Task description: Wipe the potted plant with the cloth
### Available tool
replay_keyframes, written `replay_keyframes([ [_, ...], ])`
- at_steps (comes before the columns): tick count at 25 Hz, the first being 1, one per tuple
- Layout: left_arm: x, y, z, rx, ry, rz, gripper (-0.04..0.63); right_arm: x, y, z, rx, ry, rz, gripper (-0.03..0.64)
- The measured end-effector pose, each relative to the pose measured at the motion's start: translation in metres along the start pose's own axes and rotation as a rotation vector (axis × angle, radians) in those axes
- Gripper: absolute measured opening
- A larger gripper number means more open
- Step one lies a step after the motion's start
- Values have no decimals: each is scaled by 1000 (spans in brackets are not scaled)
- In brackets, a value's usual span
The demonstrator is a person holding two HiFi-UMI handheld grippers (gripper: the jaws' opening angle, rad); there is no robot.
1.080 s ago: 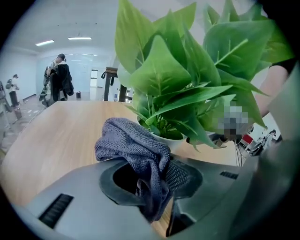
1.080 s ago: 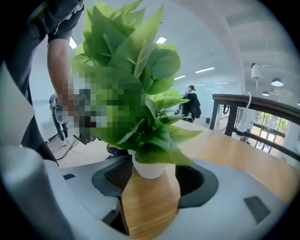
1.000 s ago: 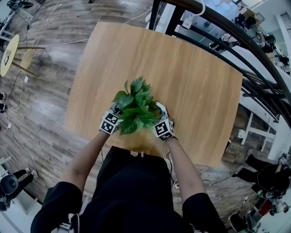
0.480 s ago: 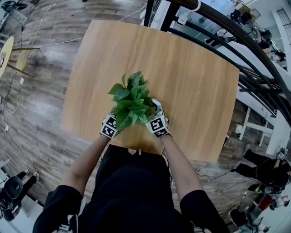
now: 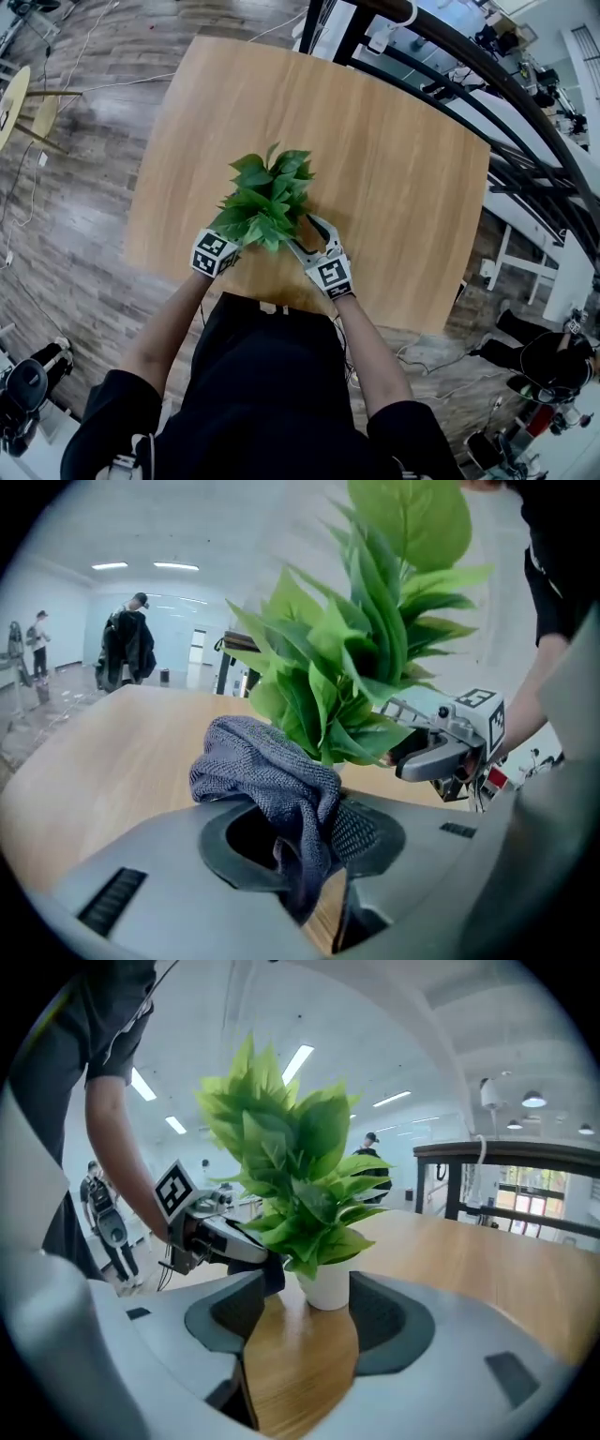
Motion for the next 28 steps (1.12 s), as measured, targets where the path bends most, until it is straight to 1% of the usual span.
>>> replay_keyframes([
  [2,2,-15,3,52,-15,3,133,5,-19,3,45,72,-59,270],
  [6,19,-41,2,94,5,-12,133,5,-51,16,118,126,-148,270],
  [9,43,-61,3,131,12,-39,133,-4,-75,37,190,199,-221,270],
  [12,64,-85,16,192,31,-35,133,-14,-97,65,275,228,-258,269],
  [14,73,-99,32,247,17,-12,133,-20,-111,85,329,220,-288,268],
  [15,78,-108,40,272,12,3,133,-26,-118,94,353,208,-297,255],
  [16,84,-117,50,291,22,21,133,-33,-125,103,377,190,-297,176],
  [17,90,-125,58,305,58,39,133,-40,-130,112,401,170,-288,39],
  [19,101,-139,72,334,151,57,133,-53,-138,127,435,141,-266,35],
  [20,107,-144,80,350,165,54,133,-57,-140,133,444,134,-267,35],
  [24,121,-157,101,401,122,18,133,-71,-149,149,449,105,-307,35],
  [28,126,-160,106,415,109,-15,133,-83,-158,160,462,73,-354,31],
])
Point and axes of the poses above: the fingertips, and each gripper's own axes: y forward along the fingers, x to its right, z out of its top, the point moved 6 cm from there along -y, backward along the fingers, and after that the axes turned 5 degrees about -z, right-handed, at the moved point
